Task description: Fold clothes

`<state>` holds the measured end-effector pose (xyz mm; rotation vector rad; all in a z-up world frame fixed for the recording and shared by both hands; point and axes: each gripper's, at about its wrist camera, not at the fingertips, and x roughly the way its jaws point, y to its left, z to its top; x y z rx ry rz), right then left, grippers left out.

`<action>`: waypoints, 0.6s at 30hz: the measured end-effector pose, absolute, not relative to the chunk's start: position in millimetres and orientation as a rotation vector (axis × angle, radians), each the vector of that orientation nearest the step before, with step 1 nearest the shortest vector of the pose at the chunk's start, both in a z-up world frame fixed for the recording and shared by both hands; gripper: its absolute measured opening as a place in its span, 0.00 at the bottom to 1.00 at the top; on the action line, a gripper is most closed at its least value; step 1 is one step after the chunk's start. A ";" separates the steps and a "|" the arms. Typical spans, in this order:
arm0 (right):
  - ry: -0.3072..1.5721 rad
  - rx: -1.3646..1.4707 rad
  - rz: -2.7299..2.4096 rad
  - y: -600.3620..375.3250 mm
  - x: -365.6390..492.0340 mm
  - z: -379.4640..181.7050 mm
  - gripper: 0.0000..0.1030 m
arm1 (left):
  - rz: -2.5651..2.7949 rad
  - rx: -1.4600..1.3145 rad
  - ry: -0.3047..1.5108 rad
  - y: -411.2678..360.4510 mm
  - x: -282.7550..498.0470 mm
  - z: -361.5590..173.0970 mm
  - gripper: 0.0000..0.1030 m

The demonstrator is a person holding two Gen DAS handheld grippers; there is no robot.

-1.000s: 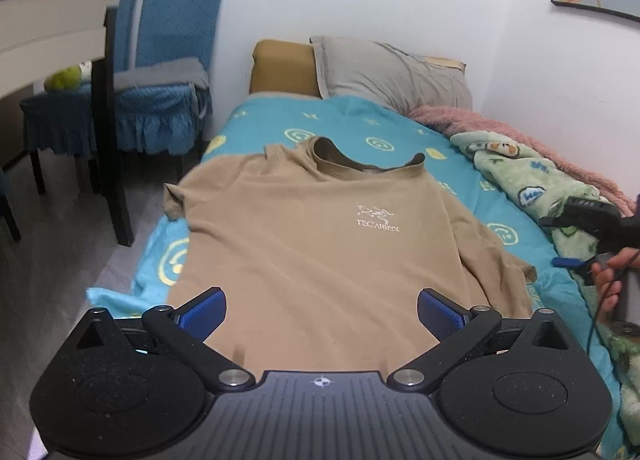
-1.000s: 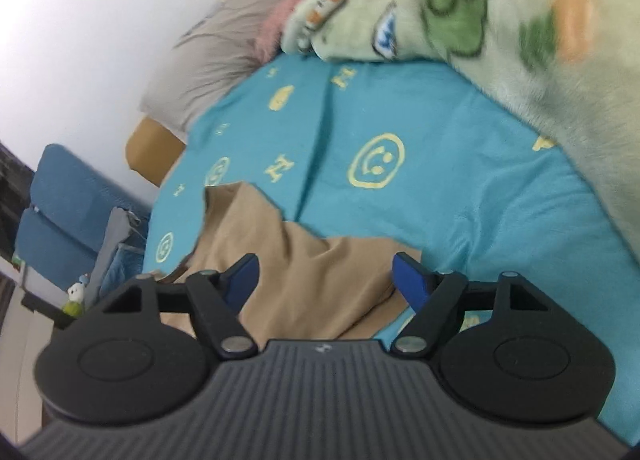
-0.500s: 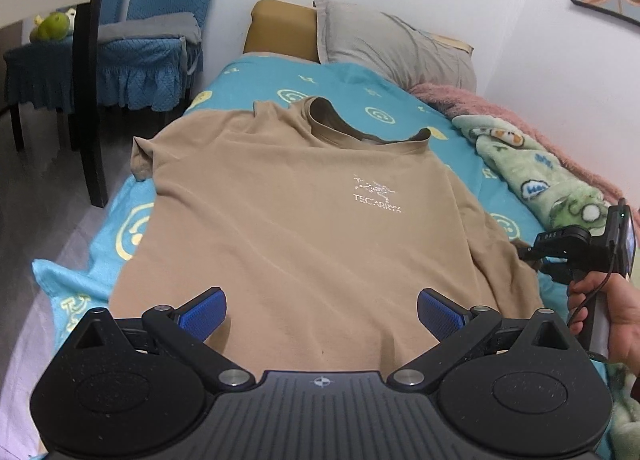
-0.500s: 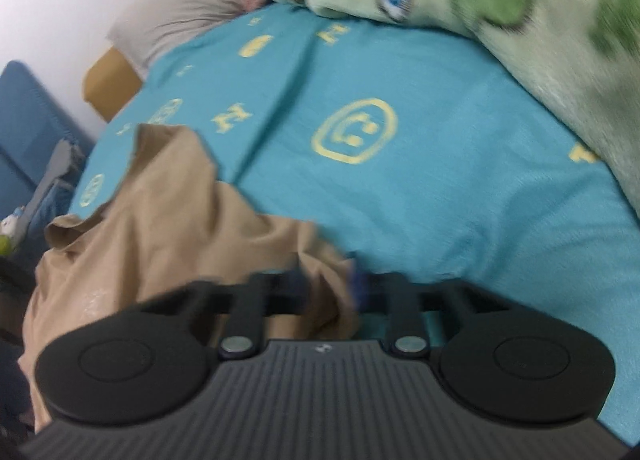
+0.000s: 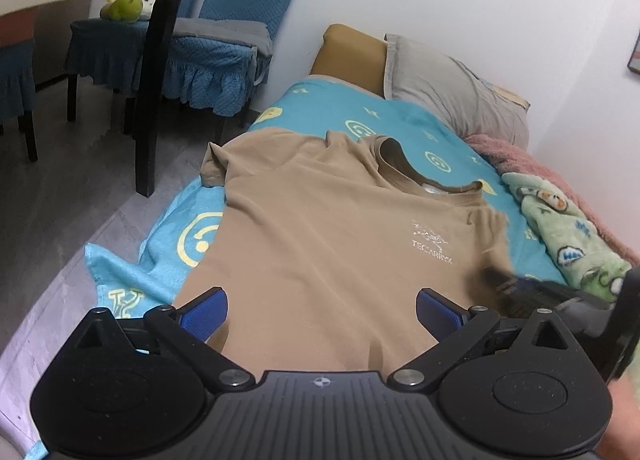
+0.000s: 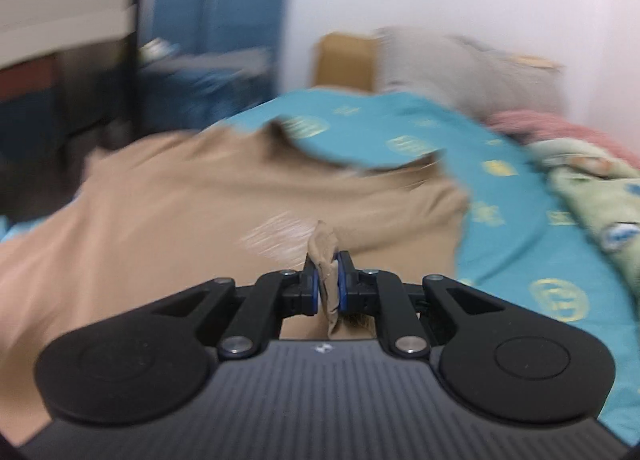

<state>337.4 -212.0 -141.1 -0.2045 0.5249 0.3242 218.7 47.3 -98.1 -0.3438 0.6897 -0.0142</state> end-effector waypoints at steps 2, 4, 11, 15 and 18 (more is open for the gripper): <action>0.549 -0.214 0.363 -204.5 335.2 -149.3 0.13 | -0.023 -0.315 0.682 43.3 217.0 -97.2 0.99; 0.571 -0.184 0.388 -205.8 335.7 -149.0 0.14 | -0.030 -0.290 0.677 36.9 215.5 -97.6 0.99; 0.565 0.143 0.480 -238.1 325.6 -116.1 0.69 | -0.048 -0.279 0.710 30.9 215.0 -105.6 0.99; 0.516 0.394 0.392 -275.3 318.9 -101.9 0.69 | -0.048 -0.293 0.727 32.1 216.8 -109.6 0.99; 0.535 0.617 0.252 -316.3 325.0 -109.5 0.71 | -0.047 -0.310 0.741 33.5 219.3 -112.5 0.99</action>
